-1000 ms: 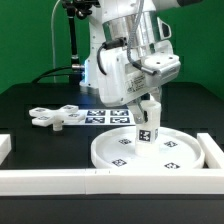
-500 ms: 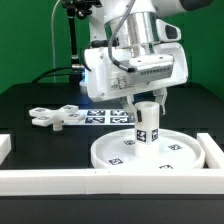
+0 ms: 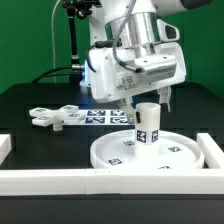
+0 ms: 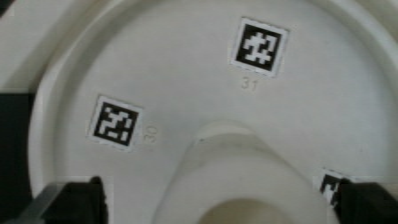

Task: Assemble round table

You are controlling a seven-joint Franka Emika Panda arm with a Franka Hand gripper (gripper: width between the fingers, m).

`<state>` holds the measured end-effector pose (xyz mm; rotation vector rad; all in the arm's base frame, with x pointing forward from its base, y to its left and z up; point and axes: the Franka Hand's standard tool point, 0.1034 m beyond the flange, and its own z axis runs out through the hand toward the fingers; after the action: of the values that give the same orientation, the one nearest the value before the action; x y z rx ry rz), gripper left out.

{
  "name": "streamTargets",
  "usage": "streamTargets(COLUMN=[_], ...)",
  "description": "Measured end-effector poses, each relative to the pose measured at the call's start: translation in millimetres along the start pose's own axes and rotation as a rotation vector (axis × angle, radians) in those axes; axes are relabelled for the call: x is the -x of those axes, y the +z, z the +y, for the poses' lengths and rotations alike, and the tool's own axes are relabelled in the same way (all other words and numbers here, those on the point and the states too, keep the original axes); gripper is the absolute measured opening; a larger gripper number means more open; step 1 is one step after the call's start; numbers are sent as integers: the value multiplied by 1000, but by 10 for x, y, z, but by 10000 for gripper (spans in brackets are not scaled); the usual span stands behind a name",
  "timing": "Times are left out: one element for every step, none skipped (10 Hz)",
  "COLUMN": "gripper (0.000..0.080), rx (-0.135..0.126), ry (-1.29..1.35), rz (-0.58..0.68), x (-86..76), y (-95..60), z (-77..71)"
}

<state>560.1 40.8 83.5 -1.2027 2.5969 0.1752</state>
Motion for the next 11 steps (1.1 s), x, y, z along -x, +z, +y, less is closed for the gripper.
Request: streamTargets(gripper=[649, 649, 649, 649, 649, 649, 649, 649, 649, 649, 649], rx=[-11, -10, -21, -22, -18, -18, -19, -22, -28, -37, -47], ry=[-133, -195, -171, -172, -176, -176, -239, -333, -401, -462, -499], rz=[-11, -20, -30, -27, -25, -24, -18, -11, -6, 1, 7], x=[-10, -49, -85, -92, -89, -92, -118, -190, -268, -360, -456], y=[-79, -159, -250, -240, -214, -213, -213, -220, -249, -292, -339], z=[-45, -82, -160, -161, -140, -142, -158, -205, -275, -362, -449])
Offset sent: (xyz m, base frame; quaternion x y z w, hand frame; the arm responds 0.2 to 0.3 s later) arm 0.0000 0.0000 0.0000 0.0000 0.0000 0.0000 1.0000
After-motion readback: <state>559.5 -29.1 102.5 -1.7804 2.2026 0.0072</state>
